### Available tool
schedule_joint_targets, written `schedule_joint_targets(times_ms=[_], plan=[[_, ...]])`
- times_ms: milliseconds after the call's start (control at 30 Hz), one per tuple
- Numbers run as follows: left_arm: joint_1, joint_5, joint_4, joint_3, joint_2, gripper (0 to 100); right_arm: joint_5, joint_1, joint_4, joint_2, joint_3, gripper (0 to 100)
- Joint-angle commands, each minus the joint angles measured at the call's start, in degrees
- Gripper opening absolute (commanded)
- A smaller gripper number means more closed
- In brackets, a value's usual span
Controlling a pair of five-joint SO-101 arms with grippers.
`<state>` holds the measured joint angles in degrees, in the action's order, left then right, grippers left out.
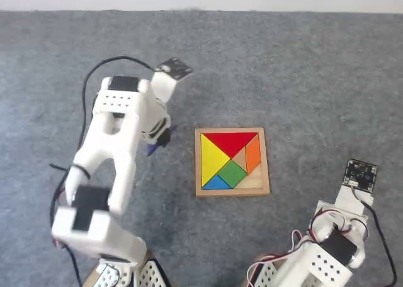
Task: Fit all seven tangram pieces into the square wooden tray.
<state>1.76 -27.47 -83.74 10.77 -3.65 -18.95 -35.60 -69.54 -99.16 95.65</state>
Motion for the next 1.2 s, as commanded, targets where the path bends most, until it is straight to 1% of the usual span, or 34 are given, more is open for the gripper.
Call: schedule_joint_targets(times_ms=[0, 67, 167, 333, 433, 500, 600, 733, 833, 1000, 1100, 1167], plan=[[5.71, 1.76, -5.01, 0.04, 10.99, 7, -0.53, 0.48, -0.22, -0.92, 1.05, 11.4], [8.35, 2.20, -4.75, 2.68, 14.33, 7, -0.53, 0.48, -0.22, -0.92, 1.05, 11.4], [11.08, 3.96, -1.05, 8.40, 17.85, 7, -0.53, 0.40, -0.22, -0.92, 1.05, 11.4], [14.07, 4.31, 8.70, 21.05, 25.41, 7, -0.53, 0.40, -0.22, -0.92, 1.05, 11.4], [17.85, 4.31, 15.47, 30.81, 32.00, 7, -0.53, 0.48, -0.22, -0.92, 1.05, 11.4], [20.92, 2.37, 18.99, 37.32, 36.84, 7, -0.53, 0.48, -0.31, -0.92, 1.05, 11.4], [24.79, -5.19, 21.10, 43.74, 43.96, 7, -0.53, 0.57, -0.31, -0.92, 1.05, 11.4], [27.16, -11.78, 22.77, 44.09, 48.88, 8, -0.53, 0.40, -0.31, -0.92, 1.05, 11.4], [28.75, -17.32, 24.18, 41.45, 47.56, 8, -0.53, 0.40, -0.31, -0.92, 1.05, 11.4], [32.70, -23.56, 24.35, 34.77, 36.22, 8, -0.53, 0.40, -0.31, -0.92, 1.05, 11.4], [33.93, -29.98, 23.91, 29.32, 26.02, 8, -0.53, 0.40, -0.31, -0.92, 1.05, 11.4], [34.64, -36.66, 21.45, 25.19, 19.25, 8, -0.53, 0.40, -0.31, -0.92, 1.05, 11.4]])
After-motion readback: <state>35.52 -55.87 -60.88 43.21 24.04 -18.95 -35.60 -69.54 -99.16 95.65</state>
